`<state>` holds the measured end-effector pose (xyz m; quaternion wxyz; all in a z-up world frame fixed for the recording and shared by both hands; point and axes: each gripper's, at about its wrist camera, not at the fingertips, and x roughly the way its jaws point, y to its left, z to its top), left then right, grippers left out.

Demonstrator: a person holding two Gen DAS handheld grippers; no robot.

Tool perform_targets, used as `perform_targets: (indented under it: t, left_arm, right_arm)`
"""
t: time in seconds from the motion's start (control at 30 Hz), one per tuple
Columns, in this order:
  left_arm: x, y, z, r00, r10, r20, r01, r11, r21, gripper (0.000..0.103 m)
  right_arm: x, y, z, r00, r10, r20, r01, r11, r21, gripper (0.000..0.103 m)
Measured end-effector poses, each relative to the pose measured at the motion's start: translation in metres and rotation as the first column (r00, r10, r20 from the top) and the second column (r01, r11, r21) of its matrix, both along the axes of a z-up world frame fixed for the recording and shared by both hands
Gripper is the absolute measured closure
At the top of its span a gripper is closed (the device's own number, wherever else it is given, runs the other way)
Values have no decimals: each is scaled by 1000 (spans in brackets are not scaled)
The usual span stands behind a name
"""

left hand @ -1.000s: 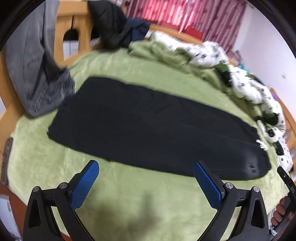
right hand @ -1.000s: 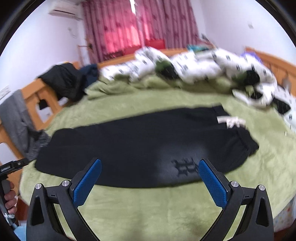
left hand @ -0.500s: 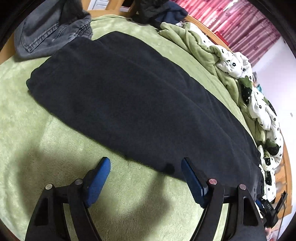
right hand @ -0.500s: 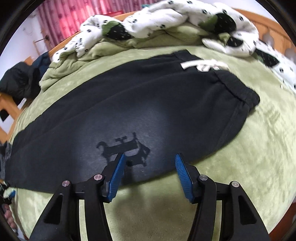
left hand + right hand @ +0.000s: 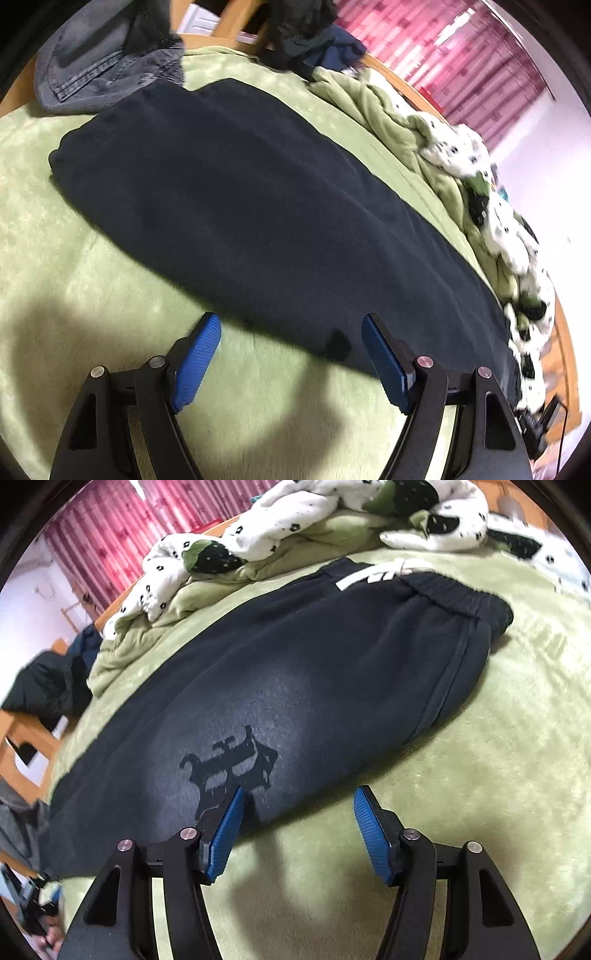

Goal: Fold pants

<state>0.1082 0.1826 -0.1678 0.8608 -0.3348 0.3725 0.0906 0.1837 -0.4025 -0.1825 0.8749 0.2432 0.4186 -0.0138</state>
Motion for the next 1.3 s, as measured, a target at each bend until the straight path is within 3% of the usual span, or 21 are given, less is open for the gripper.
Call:
perform_targets:
  t: [0.07, 0.1, 0.13, 0.17, 0.23, 0.4, 0.6, 0.67, 0.77, 0.93, 1.03, 1.07, 1.13, 1.17, 1.3]
  left_arm:
    - [8, 9, -2, 999, 47, -17, -47, 998, -29, 36]
    - [13, 14, -1, 996, 87, -25, -88, 996, -26, 65]
    - [18, 16, -1, 995, 98, -37, -98, 995, -16, 90]
    - [28, 17, 1, 994, 85, -68, -84, 996, 13, 92]
    - [35, 15, 10, 995, 76, -63, -73, 997, 37, 92]
    - [52, 8, 62, 996, 48, 80, -58, 990, 125, 92]
    - [104, 7, 86, 992, 34, 123, -59, 976, 210, 92]
    - [121, 7, 85, 992, 33, 122, -63, 965, 253, 92]
    - [157, 12, 72, 995, 39, 92, -62, 964, 260, 92]
    - [191, 9, 50, 998, 35, 51, -49, 950, 310, 92]
    - [206, 9, 35, 1000, 23, 10, -25, 955, 296, 91]
    - [210, 9, 29, 1000, 17, -13, -12, 958, 286, 88]
    - [214, 6, 22, 998, -22, -55, 35, 968, 247, 59]
    - [212, 4, 20, 997, -36, -64, 49, 973, 227, 53]
    - [178, -9, 30, 997, -74, -32, 79, 977, 198, 46]
  right_arm:
    - [9, -3, -5, 1000, -4, -16, 5, 999, 46, 40]
    - [15, -4, -5, 1000, -8, -20, 9, 999, 51, 40]
    - [19, -3, -3, 1000, -12, -17, 13, 999, 48, 51]
    - [23, -3, 0, 1000, -21, -13, 21, 999, 38, 82]
    - [32, 0, 8, 1000, -18, 6, 18, 1000, 7, 90]
    - [51, 12, 60, 986, 30, 162, -24, 999, -40, 91]
    - [99, 10, 101, 969, 75, 237, -65, 997, -51, 90]
    - [115, 13, 104, 965, 87, 249, -72, 995, -70, 90]
    - [143, 22, 100, 960, 117, 253, -89, 989, -118, 90]
    - [190, 39, 78, 961, 137, 241, -89, 976, -197, 90]
    - [213, 45, 59, 969, 124, 214, -77, 974, -215, 89]
    - [221, 46, 52, 973, 116, 198, -72, 974, -216, 88]
    - [233, 47, 39, 983, 106, 151, -73, 974, -213, 82]
    - [236, 47, 34, 986, 109, 127, -82, 976, -203, 75]
    - [213, 38, 32, 990, 85, 111, -68, 987, -146, 57]
